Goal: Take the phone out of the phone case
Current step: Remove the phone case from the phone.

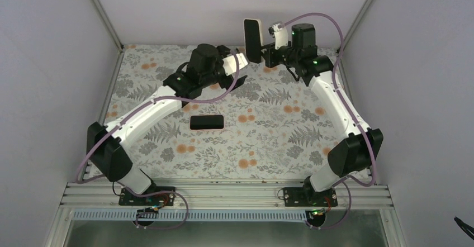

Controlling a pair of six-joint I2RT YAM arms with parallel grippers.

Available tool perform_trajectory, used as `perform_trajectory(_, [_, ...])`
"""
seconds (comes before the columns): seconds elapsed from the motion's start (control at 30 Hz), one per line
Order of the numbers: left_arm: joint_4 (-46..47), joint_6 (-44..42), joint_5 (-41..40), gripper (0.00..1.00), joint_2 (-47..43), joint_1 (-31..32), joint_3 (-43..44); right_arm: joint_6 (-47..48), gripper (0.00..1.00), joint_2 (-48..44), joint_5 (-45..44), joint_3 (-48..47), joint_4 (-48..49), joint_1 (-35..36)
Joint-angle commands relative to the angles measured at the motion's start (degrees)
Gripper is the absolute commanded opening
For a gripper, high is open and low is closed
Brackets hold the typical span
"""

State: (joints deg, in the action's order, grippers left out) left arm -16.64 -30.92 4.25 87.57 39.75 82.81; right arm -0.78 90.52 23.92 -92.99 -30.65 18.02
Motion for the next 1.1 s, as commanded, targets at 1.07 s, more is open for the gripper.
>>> perform_trajectory(1.07, [10.8, 11.3, -8.0, 1.0, 14.1, 1.3, 14.7, -4.6, 0.03, -0.3, -6.0, -2.5, 6.8, 1.9])
